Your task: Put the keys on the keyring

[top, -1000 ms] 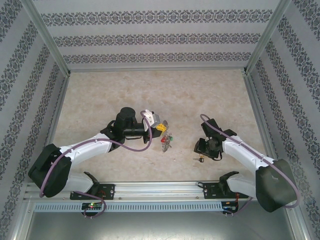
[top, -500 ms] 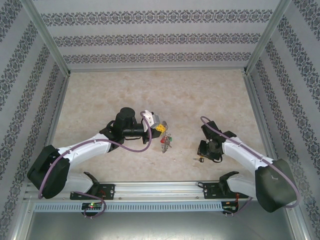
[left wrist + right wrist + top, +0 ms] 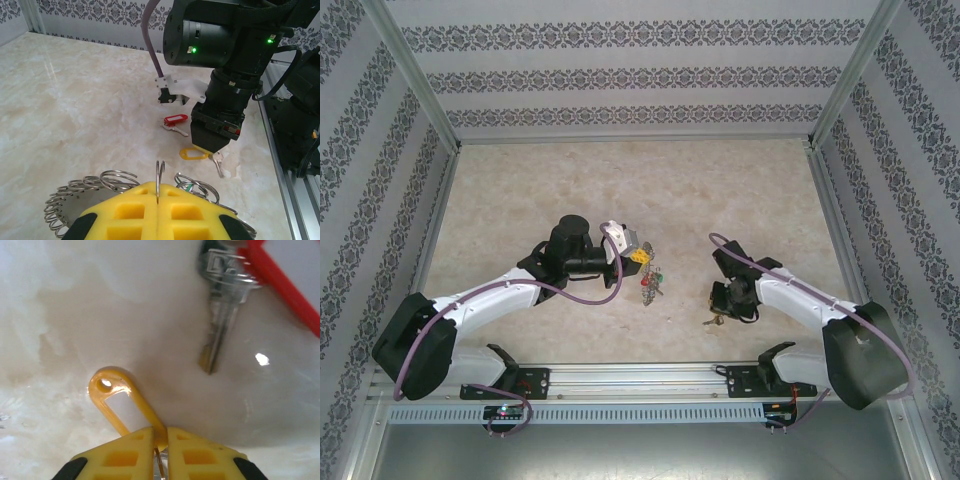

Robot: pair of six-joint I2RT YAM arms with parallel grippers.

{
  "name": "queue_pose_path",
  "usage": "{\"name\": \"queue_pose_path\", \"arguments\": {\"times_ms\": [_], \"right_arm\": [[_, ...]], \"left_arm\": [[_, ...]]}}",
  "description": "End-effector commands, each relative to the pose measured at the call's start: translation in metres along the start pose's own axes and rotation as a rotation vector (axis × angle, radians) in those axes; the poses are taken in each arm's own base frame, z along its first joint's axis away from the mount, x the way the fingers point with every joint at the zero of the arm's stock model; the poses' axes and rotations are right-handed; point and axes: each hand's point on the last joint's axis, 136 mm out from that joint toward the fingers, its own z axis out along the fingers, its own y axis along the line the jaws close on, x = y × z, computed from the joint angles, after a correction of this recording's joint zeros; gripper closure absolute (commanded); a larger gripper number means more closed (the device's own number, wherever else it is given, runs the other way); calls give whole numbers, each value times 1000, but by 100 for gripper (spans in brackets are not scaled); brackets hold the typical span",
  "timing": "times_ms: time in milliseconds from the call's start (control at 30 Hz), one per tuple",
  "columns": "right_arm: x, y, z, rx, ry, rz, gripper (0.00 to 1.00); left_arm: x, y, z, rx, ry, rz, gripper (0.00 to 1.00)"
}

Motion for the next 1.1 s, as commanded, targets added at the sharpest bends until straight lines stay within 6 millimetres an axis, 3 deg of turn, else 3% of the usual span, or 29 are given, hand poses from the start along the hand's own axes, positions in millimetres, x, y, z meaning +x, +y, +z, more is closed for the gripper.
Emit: {"name": "queue_pose_path", "arguments": {"times_ms": [0, 133, 300, 433, 533, 633, 900, 1067], "right_arm": [[-9, 21, -5, -46, -14, -24, 88], [-21, 33, -2, -47, -23, -19, 91], [-26, 37, -3, -27, -17, -34, 86], [-28, 38, -17, -46, -56, -83, 63], [-26, 41, -30, -96, -89, -85, 54], [-15, 63, -36, -241, -64, -168, 55], [10, 52, -26, -122, 13, -191, 50], [17, 48, -14, -38, 40, -206, 58]], "left_arm": [[-24, -1, -4, -3, -48, 62, 100], [-26, -1, -5, -7, -50, 64, 100], [-26, -1, -8, -15, -49, 64, 100], [-25, -1, -10, -27, -49, 64, 100], [-26, 0, -11, -43, -53, 69, 100], [-25, 2, -13, -57, -53, 75, 100], [-26, 5, -19, -97, -52, 87, 100], [-26, 4, -21, -101, -50, 88, 100]]}}
